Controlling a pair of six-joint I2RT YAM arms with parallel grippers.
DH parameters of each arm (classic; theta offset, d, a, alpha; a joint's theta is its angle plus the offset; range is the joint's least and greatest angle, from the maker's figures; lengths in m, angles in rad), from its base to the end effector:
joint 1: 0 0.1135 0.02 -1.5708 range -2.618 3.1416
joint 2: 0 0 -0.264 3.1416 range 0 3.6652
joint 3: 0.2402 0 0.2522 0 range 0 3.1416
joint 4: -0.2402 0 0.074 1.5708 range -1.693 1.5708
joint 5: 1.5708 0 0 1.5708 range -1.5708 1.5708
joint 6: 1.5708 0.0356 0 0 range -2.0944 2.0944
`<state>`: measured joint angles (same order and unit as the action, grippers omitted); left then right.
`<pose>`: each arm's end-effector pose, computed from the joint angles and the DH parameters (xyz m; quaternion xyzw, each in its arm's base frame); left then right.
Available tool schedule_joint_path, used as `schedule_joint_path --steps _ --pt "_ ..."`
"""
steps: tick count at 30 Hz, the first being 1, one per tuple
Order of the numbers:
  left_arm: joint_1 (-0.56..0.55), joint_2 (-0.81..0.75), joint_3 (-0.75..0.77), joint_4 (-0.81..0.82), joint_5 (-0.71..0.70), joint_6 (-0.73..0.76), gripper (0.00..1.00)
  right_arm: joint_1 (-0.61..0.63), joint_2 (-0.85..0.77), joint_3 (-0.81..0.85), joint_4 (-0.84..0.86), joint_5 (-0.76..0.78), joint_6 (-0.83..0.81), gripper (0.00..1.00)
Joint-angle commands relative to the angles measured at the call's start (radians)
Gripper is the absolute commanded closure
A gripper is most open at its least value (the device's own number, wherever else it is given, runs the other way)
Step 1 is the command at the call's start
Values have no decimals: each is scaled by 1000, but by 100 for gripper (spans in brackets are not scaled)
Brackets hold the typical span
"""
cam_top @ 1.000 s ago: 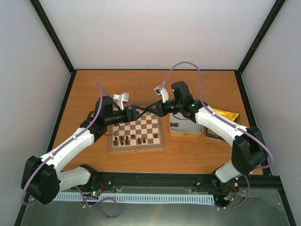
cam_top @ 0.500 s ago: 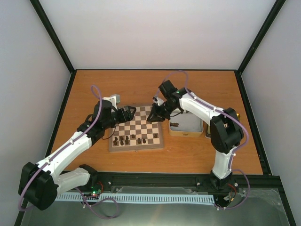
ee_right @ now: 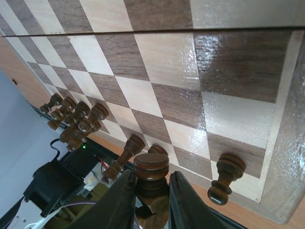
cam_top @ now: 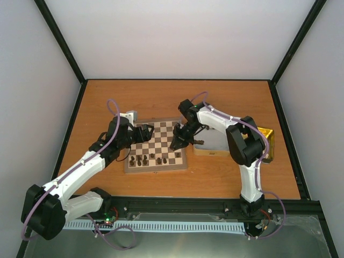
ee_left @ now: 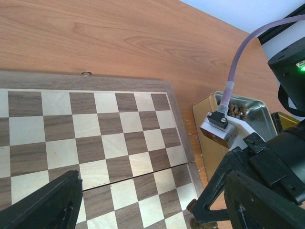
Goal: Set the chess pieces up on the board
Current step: Place the chess piece on the chessboard.
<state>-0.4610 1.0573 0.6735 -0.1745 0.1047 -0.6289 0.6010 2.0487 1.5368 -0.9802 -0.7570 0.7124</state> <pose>0.2068 -0.1069 0.2494 -0.0479 0.8724 -0.2902 0.3904 0.3097 0.2419 0.1807 -0.0372 -0.9279 -0.3148 0.1965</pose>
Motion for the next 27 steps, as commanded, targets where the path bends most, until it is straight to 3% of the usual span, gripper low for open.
schedule_joint_path --steps 1,11,18,27 --pt "7 3 -7 13 -19 35 18 4 37 21 -42 -25 57 80" --pt "7 10 -14 11 -22 38 18 -1 97 25 -24 -35 121 81" --pt "7 6 -20 4 -31 39 18 -26 83 16 -4 -11 139 71" --pt "7 10 -17 3 -30 41 18 -32 39 66 32 63 92 68"
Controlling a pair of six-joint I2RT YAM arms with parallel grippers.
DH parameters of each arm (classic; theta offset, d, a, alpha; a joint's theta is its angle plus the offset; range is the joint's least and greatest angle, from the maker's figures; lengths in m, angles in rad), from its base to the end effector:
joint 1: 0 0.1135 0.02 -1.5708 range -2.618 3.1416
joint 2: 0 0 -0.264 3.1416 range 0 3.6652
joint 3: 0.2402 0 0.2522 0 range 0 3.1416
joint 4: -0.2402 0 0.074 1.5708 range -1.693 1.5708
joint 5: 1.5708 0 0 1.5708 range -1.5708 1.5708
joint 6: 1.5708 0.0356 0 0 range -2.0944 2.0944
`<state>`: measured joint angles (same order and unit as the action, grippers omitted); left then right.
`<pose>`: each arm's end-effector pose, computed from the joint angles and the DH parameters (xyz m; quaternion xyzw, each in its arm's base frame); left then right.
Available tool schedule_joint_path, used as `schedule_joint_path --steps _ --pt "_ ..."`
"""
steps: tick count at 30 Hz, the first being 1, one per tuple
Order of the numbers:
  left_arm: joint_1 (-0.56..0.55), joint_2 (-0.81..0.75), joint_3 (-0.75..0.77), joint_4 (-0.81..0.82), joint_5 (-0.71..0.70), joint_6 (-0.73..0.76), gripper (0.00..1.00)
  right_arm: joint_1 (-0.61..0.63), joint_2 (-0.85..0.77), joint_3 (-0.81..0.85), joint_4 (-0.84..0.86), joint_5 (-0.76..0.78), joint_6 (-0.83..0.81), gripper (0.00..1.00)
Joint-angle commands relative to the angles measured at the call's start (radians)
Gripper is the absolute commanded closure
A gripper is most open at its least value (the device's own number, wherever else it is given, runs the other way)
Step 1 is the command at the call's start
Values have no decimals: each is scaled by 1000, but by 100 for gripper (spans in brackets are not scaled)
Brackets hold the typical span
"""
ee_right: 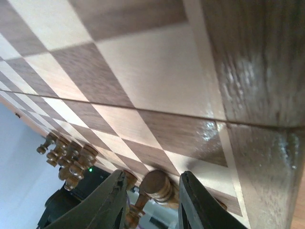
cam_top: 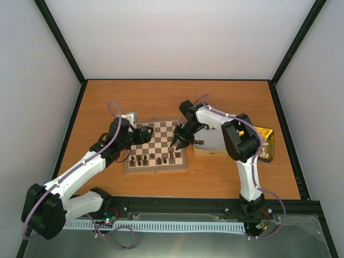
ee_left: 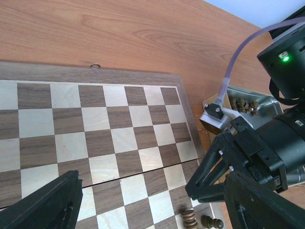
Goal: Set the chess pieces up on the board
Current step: Place the chess piece on the chessboard, then pick up the chess piece from the chessboard.
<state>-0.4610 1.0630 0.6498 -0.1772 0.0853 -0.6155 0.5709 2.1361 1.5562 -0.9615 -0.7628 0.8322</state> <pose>0.2055 -0.1055 0.2398 -0.0480 0.8804 -0.2734 0.3846 0.3251 0.2380 0.1527 -0.1155 -0.9208 -0.2931 0.2298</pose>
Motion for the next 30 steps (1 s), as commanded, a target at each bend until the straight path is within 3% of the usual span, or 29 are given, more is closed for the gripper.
schedule_joint_path --steps 1,8,13,23,30 --pt "7 5 8 3 -9 28 18 -2 -62 52 15 101 -47 68" --pt "7 -26 5 -19 -51 18 18 66 -218 24 44 453 -269 65" --pt "7 -75 -2 -54 -132 -11 17 188 -287 -25 55 632 -311 57" --pt "7 -178 -36 -76 -255 -96 16 282 -167 54 -43 707 -339 56" --pt "7 -186 -52 -80 -236 -110 16 285 -116 46 -19 672 -335 65"
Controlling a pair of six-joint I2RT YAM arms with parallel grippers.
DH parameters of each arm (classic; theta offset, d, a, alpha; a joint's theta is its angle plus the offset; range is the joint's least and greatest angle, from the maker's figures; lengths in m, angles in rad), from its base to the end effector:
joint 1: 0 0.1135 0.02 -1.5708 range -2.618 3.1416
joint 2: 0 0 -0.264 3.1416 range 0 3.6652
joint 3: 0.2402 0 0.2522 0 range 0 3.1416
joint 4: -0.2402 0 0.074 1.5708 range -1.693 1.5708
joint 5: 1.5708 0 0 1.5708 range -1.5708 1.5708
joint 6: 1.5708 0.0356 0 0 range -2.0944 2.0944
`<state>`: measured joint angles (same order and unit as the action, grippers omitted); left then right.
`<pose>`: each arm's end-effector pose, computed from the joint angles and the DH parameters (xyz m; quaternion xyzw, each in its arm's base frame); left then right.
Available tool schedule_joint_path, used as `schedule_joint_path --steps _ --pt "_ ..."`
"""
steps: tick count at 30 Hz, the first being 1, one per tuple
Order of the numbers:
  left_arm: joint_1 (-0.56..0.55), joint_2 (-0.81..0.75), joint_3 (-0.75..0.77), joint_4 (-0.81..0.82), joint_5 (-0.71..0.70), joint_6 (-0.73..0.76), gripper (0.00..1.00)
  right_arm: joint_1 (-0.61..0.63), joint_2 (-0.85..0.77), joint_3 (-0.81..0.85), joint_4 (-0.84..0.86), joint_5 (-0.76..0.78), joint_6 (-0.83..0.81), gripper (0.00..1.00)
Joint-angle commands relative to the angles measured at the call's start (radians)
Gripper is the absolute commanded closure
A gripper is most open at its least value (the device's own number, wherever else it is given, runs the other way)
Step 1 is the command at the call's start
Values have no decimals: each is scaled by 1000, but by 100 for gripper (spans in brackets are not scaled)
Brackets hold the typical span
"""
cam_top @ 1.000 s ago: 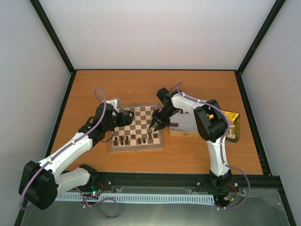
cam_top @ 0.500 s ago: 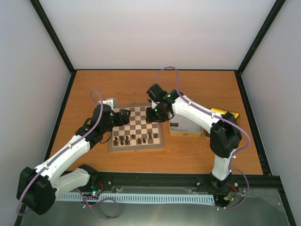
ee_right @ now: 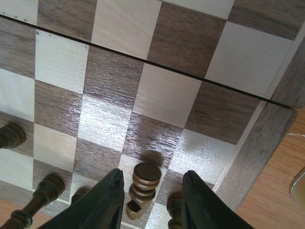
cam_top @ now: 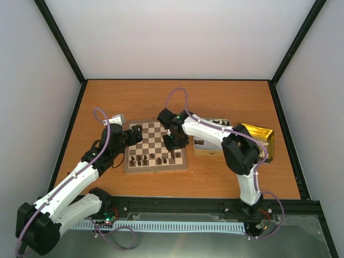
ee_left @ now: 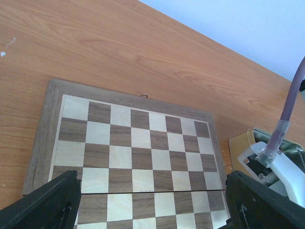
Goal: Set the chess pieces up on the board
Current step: Pick up the chess piece from the chessboard.
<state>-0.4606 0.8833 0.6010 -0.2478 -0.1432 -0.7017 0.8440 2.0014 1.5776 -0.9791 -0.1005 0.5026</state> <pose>0.1802 -0.0838 0.2517 -0.1394 0.8549 -0.2204 0.4486 0.2608 0.2986 0.1995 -0.1732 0.9800 0.0913 0.0343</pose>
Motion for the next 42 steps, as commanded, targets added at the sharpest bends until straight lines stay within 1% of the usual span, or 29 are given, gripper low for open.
schedule_joint_path --steps 1,5,13,16,17,19,21,25,27,32,37,42 --pt "7 -4 -5 -8 -6 -24 16 12 24 25 0 9 -6 66" --pt "7 3 -5 -7 2 -23 16 12 41 22 6 3 -3 69" --pt "7 0 -7 -7 0 -21 16 13 61 4 23 -35 7 70" --pt "7 0 -9 -7 3 -22 16 13 69 -4 31 -50 20 77" --pt "7 -1 -9 -7 5 -21 16 13 72 -6 33 -52 24 81" --pt "7 -4 -9 -8 5 -18 16 13 78 -6 33 -51 31 83" --pt "7 -7 -9 -12 5 -18 16 13 80 -7 34 -44 36 82" --pt "7 -16 -13 -15 6 -17 16 16 79 -9 19 -11 38 73" --pt "7 -17 -15 -13 7 -19 16 23 76 -9 7 10 36 71" --pt "7 -14 -17 -8 10 -25 16 41 80 -12 -7 21 39 71" --pt "7 -19 -18 -11 9 -22 16 53 86 -13 -40 82 57 72" --pt "7 -27 -26 -10 6 -28 16 61 86 -10 -54 118 66 76"
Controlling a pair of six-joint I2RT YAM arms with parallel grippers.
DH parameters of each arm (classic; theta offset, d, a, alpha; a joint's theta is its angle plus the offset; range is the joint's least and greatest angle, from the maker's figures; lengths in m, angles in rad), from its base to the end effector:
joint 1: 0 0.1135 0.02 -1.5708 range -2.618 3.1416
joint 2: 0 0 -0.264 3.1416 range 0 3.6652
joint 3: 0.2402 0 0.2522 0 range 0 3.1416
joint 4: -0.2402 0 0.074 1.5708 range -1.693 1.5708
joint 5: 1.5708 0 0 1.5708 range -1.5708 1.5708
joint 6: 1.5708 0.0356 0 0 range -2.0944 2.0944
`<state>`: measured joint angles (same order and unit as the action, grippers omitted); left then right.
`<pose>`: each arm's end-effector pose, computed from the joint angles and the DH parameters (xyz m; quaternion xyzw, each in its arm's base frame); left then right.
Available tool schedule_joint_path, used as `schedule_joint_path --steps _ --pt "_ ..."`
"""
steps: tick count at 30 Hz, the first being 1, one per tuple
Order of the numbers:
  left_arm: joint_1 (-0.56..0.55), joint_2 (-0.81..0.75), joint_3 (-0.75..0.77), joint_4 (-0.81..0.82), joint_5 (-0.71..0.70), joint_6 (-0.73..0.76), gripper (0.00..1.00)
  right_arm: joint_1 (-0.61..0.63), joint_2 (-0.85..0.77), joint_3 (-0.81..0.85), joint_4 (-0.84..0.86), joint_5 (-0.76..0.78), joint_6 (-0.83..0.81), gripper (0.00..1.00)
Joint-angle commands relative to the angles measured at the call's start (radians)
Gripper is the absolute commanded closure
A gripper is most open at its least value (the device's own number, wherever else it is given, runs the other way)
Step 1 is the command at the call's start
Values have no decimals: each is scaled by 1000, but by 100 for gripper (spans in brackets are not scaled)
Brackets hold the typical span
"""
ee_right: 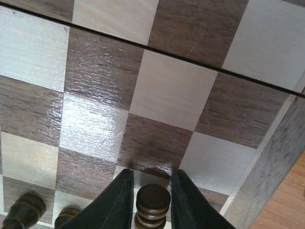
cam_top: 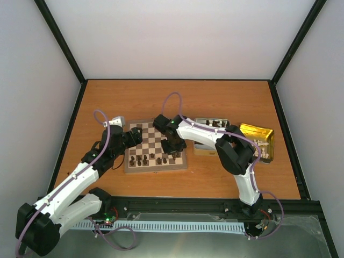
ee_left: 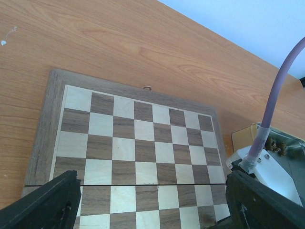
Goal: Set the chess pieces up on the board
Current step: Pick up the chess piece from the chessboard.
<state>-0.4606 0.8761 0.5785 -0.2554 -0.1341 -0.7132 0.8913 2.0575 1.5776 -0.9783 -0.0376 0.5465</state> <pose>0.1775 -0.0828 0.2445 -0.1421 0.8603 -0.2205 0.4372 0.2508 0.3126 0.1781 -0.1723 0.9833 0.0512 0.0300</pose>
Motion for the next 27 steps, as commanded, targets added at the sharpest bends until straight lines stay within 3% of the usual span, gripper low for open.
schedule_joint_path --steps 1,7,14,21,27 --pt "7 -21 -3 -3 -4 -18 16 15 32 -7 -55 54 24 78" --pt "7 -28 -4 -6 0 -14 16 20 26 -12 -16 34 40 88" --pt "7 -54 -21 26 44 -5 15 -23 -67 -15 182 52 161 89" --pt "7 -115 -18 136 200 19 14 -46 -296 -140 588 118 308 88" --pt "7 -180 -21 323 350 -62 10 -102 -500 -327 1005 -56 454 86"
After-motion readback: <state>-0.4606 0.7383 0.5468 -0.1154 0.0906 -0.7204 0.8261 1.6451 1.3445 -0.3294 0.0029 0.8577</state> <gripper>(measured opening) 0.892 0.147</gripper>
